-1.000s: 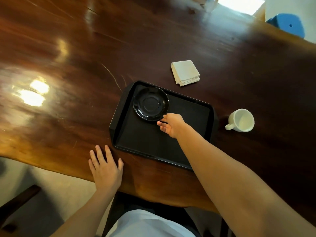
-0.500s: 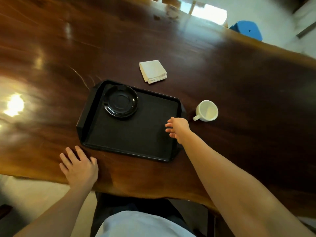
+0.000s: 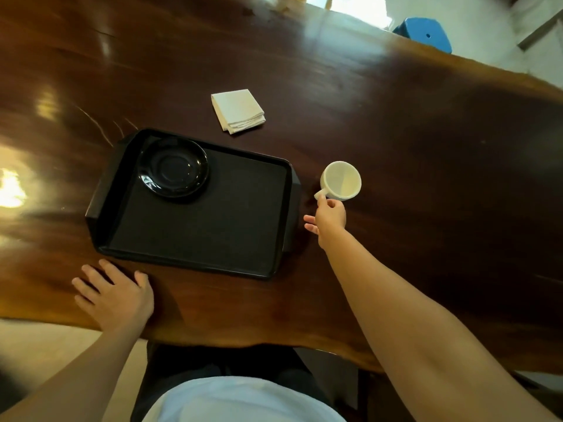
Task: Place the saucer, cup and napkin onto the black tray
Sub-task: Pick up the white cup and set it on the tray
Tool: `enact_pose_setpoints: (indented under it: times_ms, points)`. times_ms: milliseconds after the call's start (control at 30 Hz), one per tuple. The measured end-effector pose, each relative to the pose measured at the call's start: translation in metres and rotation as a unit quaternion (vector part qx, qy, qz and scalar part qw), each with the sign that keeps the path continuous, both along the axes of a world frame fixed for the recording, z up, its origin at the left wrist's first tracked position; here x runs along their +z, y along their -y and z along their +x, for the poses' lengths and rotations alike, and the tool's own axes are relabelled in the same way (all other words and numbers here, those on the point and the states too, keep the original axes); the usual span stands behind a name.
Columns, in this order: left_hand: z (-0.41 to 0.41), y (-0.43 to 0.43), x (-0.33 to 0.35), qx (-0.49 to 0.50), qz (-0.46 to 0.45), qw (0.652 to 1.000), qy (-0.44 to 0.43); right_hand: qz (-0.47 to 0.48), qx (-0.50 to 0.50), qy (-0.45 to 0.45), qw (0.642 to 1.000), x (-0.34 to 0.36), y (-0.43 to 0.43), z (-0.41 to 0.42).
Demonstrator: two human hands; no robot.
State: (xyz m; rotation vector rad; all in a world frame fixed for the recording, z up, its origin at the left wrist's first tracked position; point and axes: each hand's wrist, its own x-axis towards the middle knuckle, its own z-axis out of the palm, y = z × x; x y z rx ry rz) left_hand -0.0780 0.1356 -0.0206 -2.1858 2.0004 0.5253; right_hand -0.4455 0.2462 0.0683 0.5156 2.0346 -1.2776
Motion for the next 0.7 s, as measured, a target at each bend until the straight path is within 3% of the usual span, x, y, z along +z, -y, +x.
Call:
enact_pose_setpoints:
  times_ms: [167,267,700]
  points:
    - [0.000,-0.001,-0.006,0.000,-0.030,1.000,-0.001,-0.117,-0.131,0.101,0.979,-0.008,0.004,-0.006]
    - [0.000,-0.002,-0.004,-0.002,-0.030,1.000,-0.001,-0.163,-0.153,0.131,0.966,-0.010,0.007,-0.008]
    - [0.005,0.001,-0.007,-0.009,-0.023,1.000,0.008,-0.200,-0.191,0.169,0.946,-0.018,0.008,-0.024]
